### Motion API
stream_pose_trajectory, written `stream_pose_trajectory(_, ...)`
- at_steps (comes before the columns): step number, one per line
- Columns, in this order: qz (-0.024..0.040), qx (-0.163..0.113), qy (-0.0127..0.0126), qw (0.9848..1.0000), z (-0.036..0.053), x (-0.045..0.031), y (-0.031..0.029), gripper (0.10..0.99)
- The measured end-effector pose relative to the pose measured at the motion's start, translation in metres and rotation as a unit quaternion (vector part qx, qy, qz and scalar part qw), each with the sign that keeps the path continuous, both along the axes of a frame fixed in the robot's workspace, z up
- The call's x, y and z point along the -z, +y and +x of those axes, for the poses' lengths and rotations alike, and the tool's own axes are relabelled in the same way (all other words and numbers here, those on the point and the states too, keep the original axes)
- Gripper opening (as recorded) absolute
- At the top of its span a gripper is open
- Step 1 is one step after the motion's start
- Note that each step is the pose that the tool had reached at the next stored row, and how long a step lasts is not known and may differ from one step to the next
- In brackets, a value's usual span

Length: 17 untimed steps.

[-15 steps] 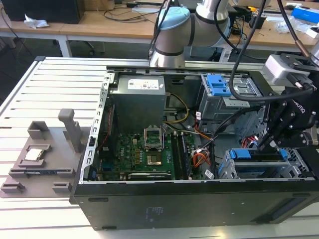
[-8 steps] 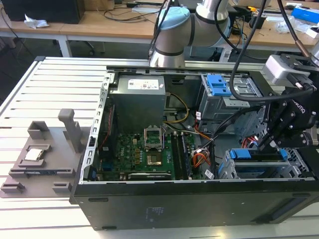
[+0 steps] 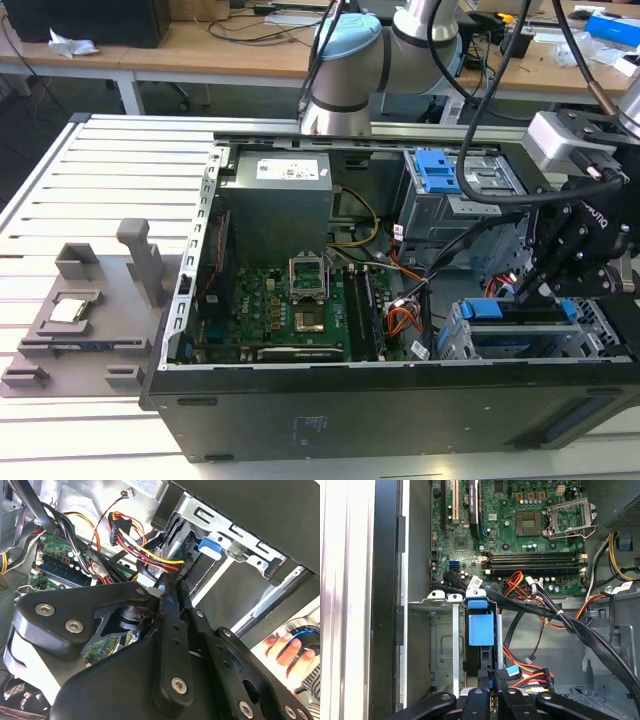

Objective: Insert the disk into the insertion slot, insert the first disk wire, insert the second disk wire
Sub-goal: 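Insert the second disk wire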

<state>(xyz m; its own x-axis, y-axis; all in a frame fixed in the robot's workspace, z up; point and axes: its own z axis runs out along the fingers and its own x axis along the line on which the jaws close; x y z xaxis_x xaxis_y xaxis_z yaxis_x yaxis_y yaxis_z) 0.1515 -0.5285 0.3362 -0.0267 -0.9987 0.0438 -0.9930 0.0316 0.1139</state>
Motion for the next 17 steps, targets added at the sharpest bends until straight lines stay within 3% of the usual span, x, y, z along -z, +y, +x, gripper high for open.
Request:
stream_pose_trajectory(4,0.0031,-0.002,0.0000,1.0000,-0.0001,-0.0041,0.0000,0.165)
stream_pose_trajectory(8,0.0073,-0.007,0.0003,0.9999,0.0021,-0.0041,0.0000,0.165)
stream_pose_trajectory(17,0.0093,-0.008,0.0002,0.9999,0.0032,-0.0004,0.0001,0.165)
